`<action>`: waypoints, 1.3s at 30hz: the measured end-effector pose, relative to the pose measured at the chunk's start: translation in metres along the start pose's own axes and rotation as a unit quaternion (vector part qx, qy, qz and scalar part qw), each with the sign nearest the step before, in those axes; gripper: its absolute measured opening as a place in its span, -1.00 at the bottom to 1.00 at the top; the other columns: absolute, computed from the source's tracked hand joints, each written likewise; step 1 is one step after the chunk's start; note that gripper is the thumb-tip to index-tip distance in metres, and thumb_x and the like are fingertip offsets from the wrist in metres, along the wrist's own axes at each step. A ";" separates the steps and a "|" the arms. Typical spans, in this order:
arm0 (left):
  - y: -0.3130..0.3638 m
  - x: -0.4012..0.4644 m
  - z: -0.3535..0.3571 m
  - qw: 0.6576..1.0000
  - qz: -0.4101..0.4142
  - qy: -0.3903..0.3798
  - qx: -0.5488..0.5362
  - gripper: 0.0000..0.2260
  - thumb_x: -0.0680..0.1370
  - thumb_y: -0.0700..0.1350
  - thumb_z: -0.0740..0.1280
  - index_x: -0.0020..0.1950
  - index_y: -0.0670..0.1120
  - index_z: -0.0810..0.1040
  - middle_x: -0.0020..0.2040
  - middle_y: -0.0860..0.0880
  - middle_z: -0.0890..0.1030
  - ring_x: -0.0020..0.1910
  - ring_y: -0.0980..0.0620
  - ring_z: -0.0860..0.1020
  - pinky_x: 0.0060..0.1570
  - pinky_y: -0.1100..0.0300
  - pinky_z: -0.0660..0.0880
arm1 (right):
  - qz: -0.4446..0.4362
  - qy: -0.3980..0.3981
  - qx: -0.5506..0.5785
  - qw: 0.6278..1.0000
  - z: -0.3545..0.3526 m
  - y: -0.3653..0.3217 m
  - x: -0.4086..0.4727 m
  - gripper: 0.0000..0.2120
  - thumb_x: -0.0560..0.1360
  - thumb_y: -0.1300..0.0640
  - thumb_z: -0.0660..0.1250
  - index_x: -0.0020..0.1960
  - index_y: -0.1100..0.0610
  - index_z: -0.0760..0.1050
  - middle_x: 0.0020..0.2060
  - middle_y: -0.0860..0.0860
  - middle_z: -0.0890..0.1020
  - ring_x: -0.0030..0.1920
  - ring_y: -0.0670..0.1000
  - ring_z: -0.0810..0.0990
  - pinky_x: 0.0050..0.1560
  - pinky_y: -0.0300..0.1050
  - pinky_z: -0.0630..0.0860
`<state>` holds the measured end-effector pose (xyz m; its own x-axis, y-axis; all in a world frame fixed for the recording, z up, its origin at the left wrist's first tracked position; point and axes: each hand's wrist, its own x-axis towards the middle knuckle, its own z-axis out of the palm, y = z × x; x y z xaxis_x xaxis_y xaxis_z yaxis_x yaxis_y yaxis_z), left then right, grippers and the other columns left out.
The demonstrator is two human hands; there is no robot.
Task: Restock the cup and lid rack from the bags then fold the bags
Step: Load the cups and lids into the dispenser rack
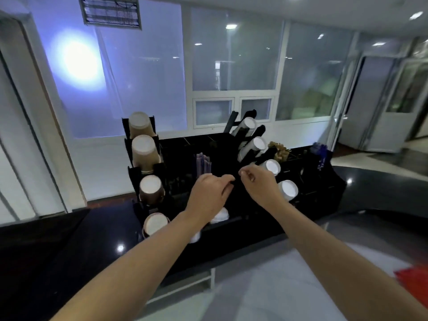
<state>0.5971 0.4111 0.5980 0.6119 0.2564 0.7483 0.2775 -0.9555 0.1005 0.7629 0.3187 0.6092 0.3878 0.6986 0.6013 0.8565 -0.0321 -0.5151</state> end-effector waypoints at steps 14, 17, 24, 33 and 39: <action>0.265 0.029 0.164 0.965 -0.033 -0.233 -0.117 -0.64 0.67 -0.12 0.15 0.44 0.04 0.50 0.22 -0.12 0.63 0.20 -0.18 0.57 0.19 -0.04 0.50 | 0.164 -0.025 -0.133 0.977 -0.250 0.199 -0.186 -0.79 0.51 0.35 0.31 -0.17 0.07 0.56 -0.21 -0.03 0.53 -0.20 -0.01 0.50 -0.15 -0.16 0.42; 0.336 0.027 0.195 0.951 -0.026 -0.265 -0.160 -0.78 0.64 -0.03 0.15 -0.03 0.02 0.59 -0.11 -0.02 0.65 -0.07 -0.14 0.59 -0.09 0.00 0.52 | 0.227 -0.043 -0.143 0.962 -0.305 0.234 -0.235 -0.85 0.49 0.29 0.28 -0.17 0.06 0.51 -0.22 -0.01 0.56 -0.22 0.05 0.52 -0.13 -0.02 0.51; 0.454 -0.006 0.276 0.920 -0.048 -0.349 -0.171 -0.63 0.59 0.07 0.10 -0.35 -0.10 0.28 -0.38 -0.02 0.41 -0.38 0.02 0.39 -0.39 0.08 0.30 | 0.345 -0.043 -0.159 0.924 -0.385 0.308 -0.353 -0.75 0.49 -0.04 0.27 -0.32 0.03 0.37 -0.46 -0.07 0.51 -0.42 -0.08 0.47 -0.33 0.07 0.40; 0.483 -0.039 0.353 0.883 -0.049 -0.452 -0.112 -0.68 0.51 -0.07 0.19 -0.42 -0.10 0.24 -0.43 -0.04 0.36 -0.41 -0.02 0.32 -0.40 0.12 0.22 | 0.432 -0.106 -0.180 0.877 -0.389 0.365 -0.432 -0.75 0.55 0.00 0.23 -0.24 0.08 0.31 -0.38 -0.02 0.41 -0.31 0.07 0.34 -0.30 -0.04 0.21; 0.484 -0.038 0.431 0.858 -0.027 -0.490 -0.151 -0.68 0.59 -0.01 0.15 -0.35 -0.07 0.29 -0.38 -0.01 0.44 -0.40 0.08 0.35 -0.40 0.13 0.24 | 0.486 -0.115 -0.191 0.845 -0.380 0.408 -0.441 -0.75 0.54 0.04 0.17 -0.25 0.15 0.28 -0.38 0.07 0.37 -0.38 0.06 0.24 -0.32 0.00 0.15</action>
<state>1.0275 0.0018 0.3358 0.9742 0.1599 -0.1593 0.2112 -0.8949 0.3932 1.0708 -0.2741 0.3664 0.9324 0.3285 -0.1505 0.2357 -0.8687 -0.4358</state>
